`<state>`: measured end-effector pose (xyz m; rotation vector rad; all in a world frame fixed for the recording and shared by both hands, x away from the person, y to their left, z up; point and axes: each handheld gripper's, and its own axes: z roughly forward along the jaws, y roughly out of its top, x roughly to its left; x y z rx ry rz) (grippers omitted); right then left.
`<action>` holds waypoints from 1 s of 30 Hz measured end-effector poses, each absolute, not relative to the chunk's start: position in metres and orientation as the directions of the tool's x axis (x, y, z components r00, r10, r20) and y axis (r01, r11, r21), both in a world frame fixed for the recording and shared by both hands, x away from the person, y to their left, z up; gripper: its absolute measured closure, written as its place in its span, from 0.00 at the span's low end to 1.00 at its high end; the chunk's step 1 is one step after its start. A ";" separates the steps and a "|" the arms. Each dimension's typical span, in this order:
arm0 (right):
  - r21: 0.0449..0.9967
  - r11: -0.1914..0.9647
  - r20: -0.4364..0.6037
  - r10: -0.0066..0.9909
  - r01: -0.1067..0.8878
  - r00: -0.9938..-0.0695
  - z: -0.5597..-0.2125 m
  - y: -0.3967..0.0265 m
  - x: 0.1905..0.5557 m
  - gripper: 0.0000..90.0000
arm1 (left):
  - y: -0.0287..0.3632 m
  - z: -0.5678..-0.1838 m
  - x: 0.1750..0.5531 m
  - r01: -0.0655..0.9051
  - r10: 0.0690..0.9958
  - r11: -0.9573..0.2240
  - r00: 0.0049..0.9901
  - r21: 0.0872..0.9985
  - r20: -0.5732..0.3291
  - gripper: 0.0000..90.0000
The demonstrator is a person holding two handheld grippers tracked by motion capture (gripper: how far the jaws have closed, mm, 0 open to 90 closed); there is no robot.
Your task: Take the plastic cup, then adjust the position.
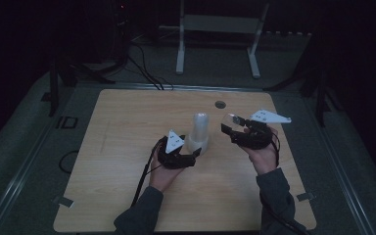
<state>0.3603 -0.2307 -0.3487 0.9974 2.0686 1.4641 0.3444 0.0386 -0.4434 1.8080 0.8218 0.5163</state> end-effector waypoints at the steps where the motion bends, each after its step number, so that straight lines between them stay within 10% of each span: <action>1: 0.929 0.190 0.072 0.751 0.319 -0.657 -0.350 -0.230 0.360 0.44 | 0.039 -0.443 0.344 0.293 0.738 -0.230 0.674 0.928 -0.030 0.27; 30: 0.910 0.166 0.127 0.761 0.380 -0.636 -0.378 -0.232 0.355 0.44 | 0.035 -0.432 0.336 0.247 0.722 -0.225 0.692 0.943 -0.009 0.26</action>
